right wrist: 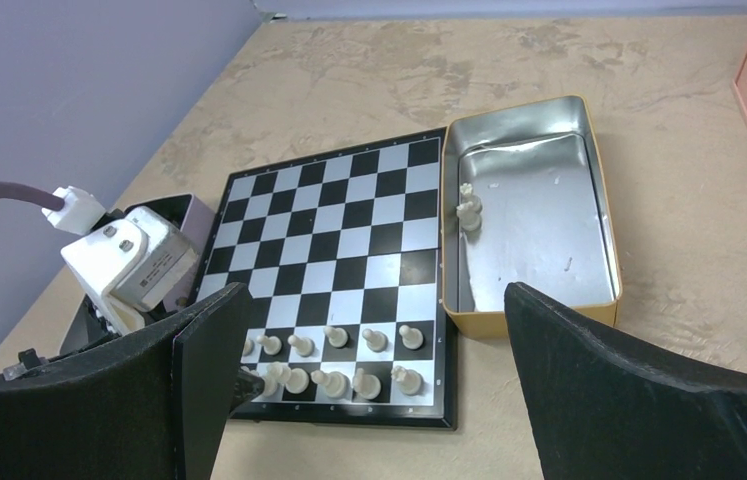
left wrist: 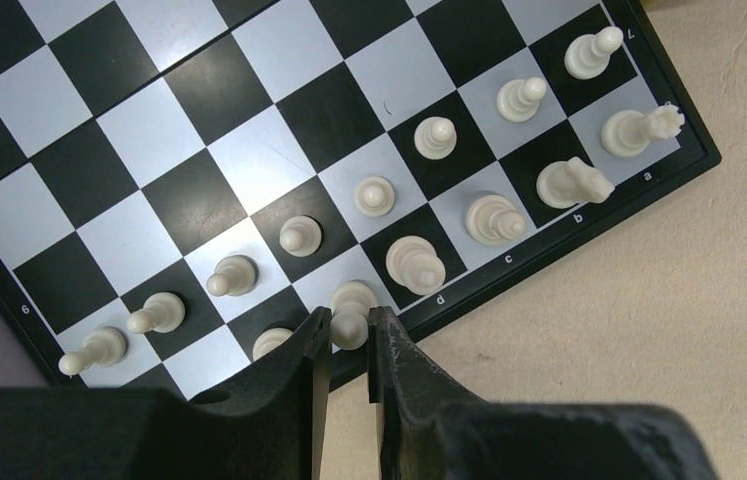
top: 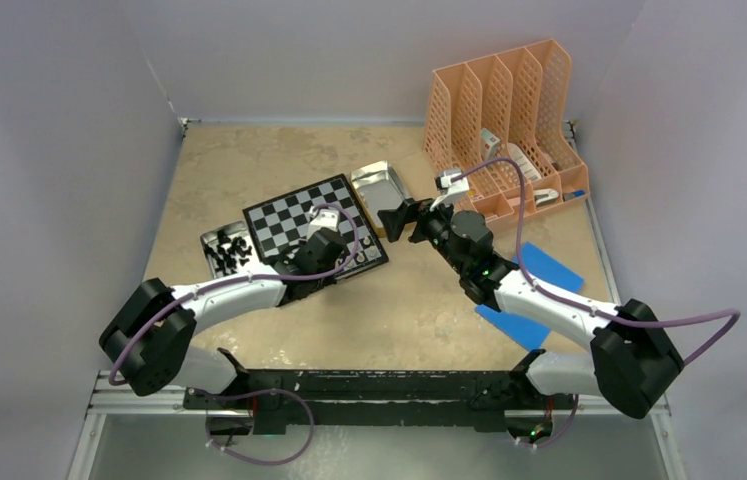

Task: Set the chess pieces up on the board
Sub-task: Place the chess piece on the chessboard.

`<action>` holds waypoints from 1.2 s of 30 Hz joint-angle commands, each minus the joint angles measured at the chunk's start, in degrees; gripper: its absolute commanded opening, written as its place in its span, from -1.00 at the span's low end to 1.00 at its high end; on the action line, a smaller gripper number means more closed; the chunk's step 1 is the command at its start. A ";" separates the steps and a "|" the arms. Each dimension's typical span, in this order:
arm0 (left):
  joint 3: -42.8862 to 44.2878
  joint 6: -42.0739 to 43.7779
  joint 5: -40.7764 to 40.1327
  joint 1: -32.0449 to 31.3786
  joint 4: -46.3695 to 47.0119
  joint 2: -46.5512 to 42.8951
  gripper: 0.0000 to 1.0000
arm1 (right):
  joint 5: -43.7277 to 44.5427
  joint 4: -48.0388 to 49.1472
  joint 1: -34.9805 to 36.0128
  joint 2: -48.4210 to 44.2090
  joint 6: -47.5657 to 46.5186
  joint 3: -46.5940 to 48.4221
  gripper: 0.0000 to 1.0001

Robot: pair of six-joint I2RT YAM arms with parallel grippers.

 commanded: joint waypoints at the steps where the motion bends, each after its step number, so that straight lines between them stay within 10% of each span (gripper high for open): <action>1: 2.54 -0.28 0.18 -0.37 -0.16 -0.26 -0.65 | 0.64 2.47 -0.20 0.19 -0.91 1.11 0.98; 28: 9.42 -2.27 10.18 -0.44 -4.29 -5.37 0.09 | 0.73 -5.95 -0.56 4.74 0.96 7.24 0.98; 36: 14.01 0.77 16.74 -0.37 -13.78 -17.07 0.27 | 0.32 -15.42 -2.75 15.53 -3.94 18.83 0.41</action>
